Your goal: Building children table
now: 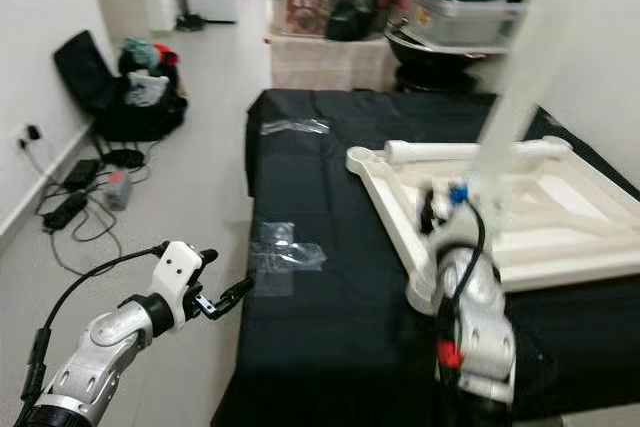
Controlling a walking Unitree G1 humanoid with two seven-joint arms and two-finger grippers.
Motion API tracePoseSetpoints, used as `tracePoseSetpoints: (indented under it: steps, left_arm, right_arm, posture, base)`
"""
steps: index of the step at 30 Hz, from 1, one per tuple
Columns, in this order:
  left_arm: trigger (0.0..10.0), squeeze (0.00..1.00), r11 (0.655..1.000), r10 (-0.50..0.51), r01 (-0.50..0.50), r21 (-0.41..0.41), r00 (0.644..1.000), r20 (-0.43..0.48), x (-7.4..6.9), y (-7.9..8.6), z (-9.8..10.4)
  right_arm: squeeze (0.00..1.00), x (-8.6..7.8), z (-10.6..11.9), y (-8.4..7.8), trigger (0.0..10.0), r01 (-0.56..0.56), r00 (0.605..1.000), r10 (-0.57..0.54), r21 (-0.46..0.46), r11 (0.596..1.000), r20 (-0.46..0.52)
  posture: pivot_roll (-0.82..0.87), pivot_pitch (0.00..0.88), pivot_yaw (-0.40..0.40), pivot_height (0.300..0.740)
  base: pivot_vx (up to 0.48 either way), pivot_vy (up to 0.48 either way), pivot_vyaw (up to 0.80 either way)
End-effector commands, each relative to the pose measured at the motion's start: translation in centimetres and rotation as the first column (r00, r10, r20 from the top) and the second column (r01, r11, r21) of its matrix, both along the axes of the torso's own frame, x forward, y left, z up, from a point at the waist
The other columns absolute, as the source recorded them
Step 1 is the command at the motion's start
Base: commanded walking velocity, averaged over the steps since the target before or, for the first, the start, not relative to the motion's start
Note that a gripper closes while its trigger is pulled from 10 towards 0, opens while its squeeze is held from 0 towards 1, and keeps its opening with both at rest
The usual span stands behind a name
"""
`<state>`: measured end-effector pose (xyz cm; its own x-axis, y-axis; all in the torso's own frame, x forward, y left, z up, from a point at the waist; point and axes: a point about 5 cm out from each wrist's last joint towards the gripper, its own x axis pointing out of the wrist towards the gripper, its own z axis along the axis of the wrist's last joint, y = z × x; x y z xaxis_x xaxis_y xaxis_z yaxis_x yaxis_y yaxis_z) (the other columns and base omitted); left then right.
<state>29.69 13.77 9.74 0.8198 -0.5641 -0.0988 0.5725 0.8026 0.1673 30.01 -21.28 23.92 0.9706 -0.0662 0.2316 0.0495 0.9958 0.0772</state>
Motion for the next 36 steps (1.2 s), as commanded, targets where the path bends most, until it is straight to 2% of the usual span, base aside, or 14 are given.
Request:
tracePoseSetpoints:
  steps: [1,4,6,7,8,13,14,17,24,27,33,34,35,36]
  left_arm:
    - [10.0,0.0,1.0,0.007,-0.007,0.006,1.0,-0.002,-0.2,0.3,-0.2]
    - [10.0,0.0,1.0,0.007,-0.007,0.006,1.0,-0.002,-0.2,0.3,-0.2]
    - [10.0,0.0,1.0,0.001,-0.001,0.007,1.0,-0.001,-0.1,0.2,-0.1]
    - [10.0,0.0,1.0,0.001,-0.001,0.007,1.0,-0.001,-0.1,0.2,-0.1]
    - [10.0,0.0,1.0,-0.002,0.002,0.007,1.0,0.004,0.1,0.1,0.0]
    - [10.0,0.0,1.0,0.001,-0.001,0.007,1.0,0.008,0.2,0.1,0.1]
    - [10.0,0.0,1.0,0.004,-0.004,0.007,1.0,0.009,0.2,0.1,0.1]
    - [10.0,0.0,1.0,0.013,-0.013,0.008,1.0,0.01,0.0,0.4,0.1]
    - [10.0,0.0,1.0,0.02,-0.02,0.011,1.0,0.007,-0.1,0.6,0.0]
    - [10.0,0.0,1.0,0.011,-0.011,0.014,1.0,0.006,0.1,0.3,0.0]
    - [10.0,0.0,1.0,0.008,-0.008,0.015,1.0,0.008,0.2,0.2,0.1]
    - [10.0,0.0,1.0,0.01,-0.01,0.017,1.0,0.005,0.2,0.3,0.0]
    - [10.0,0.0,1.0,0.01,-0.01,0.017,1.0,0.005,0.2,0.3,0.0]
    - [10.0,0.0,1.0,0.012,-0.012,0.019,1.0,0.003,0.2,0.3,-0.1]
  right_arm:
    - [0.0,-0.1,-0.1,1.4,10.0,-0.168,0.986,0.169,-0.013,0.986,0.002]
    - [0.0,-0.3,0.2,1.7,10.0,-0.266,0.964,0.266,-0.035,0.963,0.005]
    - [0.0,-0.4,0.9,2.6,10.0,-0.514,0.856,0.517,-0.155,0.844,-0.026]
    - [0.0,-0.4,0.9,2.6,10.0,-0.514,0.856,0.517,-0.155,0.844,-0.026]
    - [0.0,0.3,0.8,3.1,10.0,-0.622,0.781,0.617,-0.201,0.756,-0.095]
    - [0.0,1.0,0.3,3.9,10.0,-0.663,0.748,0.652,-0.194,0.723,-0.128]
    - [0.0,1.9,-1.1,4.5,0.0,-0.658,0.753,0.632,-0.195,0.727,-0.183]
    - [0.0,3.1,-3.5,5.6,0.0,-0.639,0.762,0.593,-0.148,0.755,-0.26]
    - [0.0,4.0,-4.2,5.2,0.0,-0.567,0.802,0.526,-0.087,0.819,-0.283]
    - [0.0,4.8,-6.2,3.8,0.0,-0.368,0.879,0.333,-0.042,0.929,-0.342]
    - [0.0,5.1,-6.8,2.9,0.0,-0.263,0.909,0.231,-0.047,0.964,-0.346]
    - [0.0,3.7,-6.8,-0.2,0.0,-0.021,0.947,0.008,-0.038,0.999,-0.323]
    - [0.0,3.7,-6.8,-0.2,0.0,-0.021,0.947,0.008,-0.038,0.999,-0.323]
    - [0.0,2.2,-6.9,-2.6,0.0,0.164,0.936,-0.166,-0.033,0.986,-0.311]
  posture:
    - [0.06,0.0,-0.075,0.74]
    - [0.06,0.0,-0.075,0.74]
    - [0.07,0.0,-0.078,0.74]
    - [0.07,0.0,-0.078,0.74]
    - [0.07,0.0,-0.079,0.74]
    - [0.08,0.0,-0.087,0.74]
    - [0.09,0.0,-0.096,0.74]
    - [0.1,0.0,-0.103,0.74]
    - [0.1,0.0,-0.1,0.74]
    - [0.1,0.0,-0.09,0.74]
    - [0.09,0.0,-0.087,0.74]
    - [0.06,0.0,-0.071,0.74]
    - [0.06,0.0,-0.071,0.74]
    - [0.05,0.0,-0.066,0.74]
  base:
    - [0.0,0.0,0.0]
    - [0.0,0.0,0.0]
    - [0.0,0.0,0.0]
    - [0.0,0.0,0.0]
    - [0.0,0.0,0.0]
    - [0.0,0.0,0.0]
    - [0.0,0.0,0.0]
    - [0.0,0.0,0.0]
    - [0.0,0.0,0.0]
    - [0.0,0.0,0.0]
    - [0.0,0.0,0.0]
    - [0.0,0.0,0.0]
    - [0.0,0.0,0.0]
    - [0.0,0.0,0.0]
